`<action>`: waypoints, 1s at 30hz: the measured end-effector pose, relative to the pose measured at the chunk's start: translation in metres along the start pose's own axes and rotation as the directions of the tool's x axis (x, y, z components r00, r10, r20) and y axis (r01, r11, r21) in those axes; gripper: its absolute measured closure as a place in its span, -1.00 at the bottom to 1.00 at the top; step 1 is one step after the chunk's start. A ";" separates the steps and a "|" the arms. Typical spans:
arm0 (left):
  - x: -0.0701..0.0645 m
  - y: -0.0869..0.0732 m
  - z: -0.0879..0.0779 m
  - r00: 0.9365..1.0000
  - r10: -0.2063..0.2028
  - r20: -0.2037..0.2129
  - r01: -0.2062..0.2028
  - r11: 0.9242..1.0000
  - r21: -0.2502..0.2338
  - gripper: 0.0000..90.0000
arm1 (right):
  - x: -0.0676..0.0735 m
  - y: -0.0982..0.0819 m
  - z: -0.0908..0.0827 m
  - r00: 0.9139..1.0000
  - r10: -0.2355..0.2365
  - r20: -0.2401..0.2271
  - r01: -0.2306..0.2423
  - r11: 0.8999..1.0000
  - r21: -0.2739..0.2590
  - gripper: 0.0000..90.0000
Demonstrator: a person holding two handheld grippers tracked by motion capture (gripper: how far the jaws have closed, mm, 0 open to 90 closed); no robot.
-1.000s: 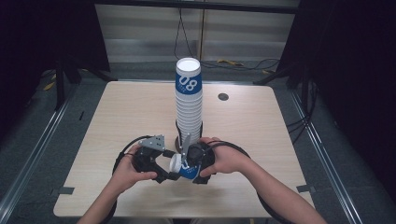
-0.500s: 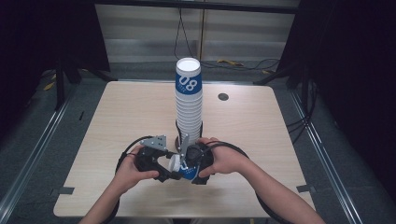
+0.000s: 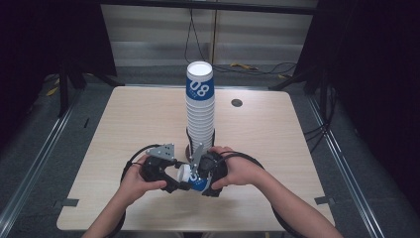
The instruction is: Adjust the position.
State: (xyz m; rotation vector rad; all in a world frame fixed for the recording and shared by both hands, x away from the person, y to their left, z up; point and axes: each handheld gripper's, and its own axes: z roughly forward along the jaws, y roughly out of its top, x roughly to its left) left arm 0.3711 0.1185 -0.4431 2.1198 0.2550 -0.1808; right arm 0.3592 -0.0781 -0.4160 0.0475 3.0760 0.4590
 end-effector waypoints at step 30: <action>0.004 -0.002 -0.015 0.999 -0.036 -0.025 0.035 0.999 -0.018 -0.38 | -0.008 -0.036 0.002 0.994 0.103 0.032 -0.093 0.968 -0.234 -0.71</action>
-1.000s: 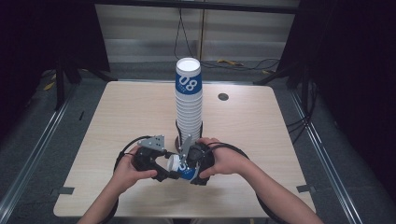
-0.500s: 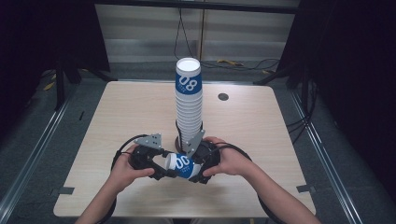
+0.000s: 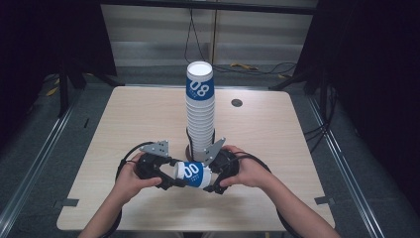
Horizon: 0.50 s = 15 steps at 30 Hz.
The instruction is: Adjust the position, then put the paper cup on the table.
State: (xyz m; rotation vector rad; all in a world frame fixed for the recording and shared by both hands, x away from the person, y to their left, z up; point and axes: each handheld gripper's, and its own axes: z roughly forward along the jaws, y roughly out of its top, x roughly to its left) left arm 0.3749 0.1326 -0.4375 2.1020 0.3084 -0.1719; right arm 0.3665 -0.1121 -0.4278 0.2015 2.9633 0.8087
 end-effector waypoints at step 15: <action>0.002 -0.001 -0.008 1.000 -0.009 -0.015 0.009 1.000 -0.011 -0.37 | 0.004 -0.014 -0.003 0.999 0.045 0.009 -0.044 0.997 -0.059 -0.70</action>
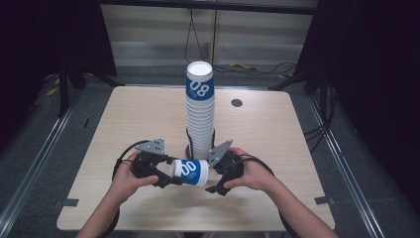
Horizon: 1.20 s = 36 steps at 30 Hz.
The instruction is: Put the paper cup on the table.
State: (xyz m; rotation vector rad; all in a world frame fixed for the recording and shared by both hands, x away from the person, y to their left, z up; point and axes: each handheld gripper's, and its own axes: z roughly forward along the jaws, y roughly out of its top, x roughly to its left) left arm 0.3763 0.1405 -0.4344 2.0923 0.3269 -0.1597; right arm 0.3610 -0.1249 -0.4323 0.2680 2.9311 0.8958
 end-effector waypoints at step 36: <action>0.003 -0.002 -0.001 1.000 -0.019 -0.007 0.019 1.000 -0.009 -0.38 | 0.001 -0.013 -0.003 0.998 0.062 0.015 -0.058 0.982 -0.177 -0.70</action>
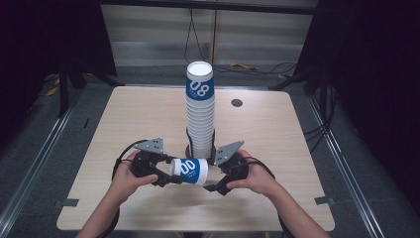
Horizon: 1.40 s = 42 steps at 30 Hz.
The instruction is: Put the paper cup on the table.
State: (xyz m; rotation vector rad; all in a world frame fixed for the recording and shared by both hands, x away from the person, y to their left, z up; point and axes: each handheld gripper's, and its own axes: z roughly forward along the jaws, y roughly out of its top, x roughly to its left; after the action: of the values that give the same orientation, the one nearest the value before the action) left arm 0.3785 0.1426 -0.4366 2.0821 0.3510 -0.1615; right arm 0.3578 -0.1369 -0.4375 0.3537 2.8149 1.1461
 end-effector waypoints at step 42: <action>-0.002 0.005 0.005 0.998 -0.006 0.062 0.007 1.000 -0.029 -0.37 | 0.002 0.004 0.003 1.000 -0.001 0.001 0.001 0.996 -0.093 -0.72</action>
State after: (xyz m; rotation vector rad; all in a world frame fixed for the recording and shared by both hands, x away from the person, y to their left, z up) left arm 0.3780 0.1355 -0.4342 2.0431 0.3212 -0.2227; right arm 0.3568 -0.1316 -0.4375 0.3453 2.7489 1.2715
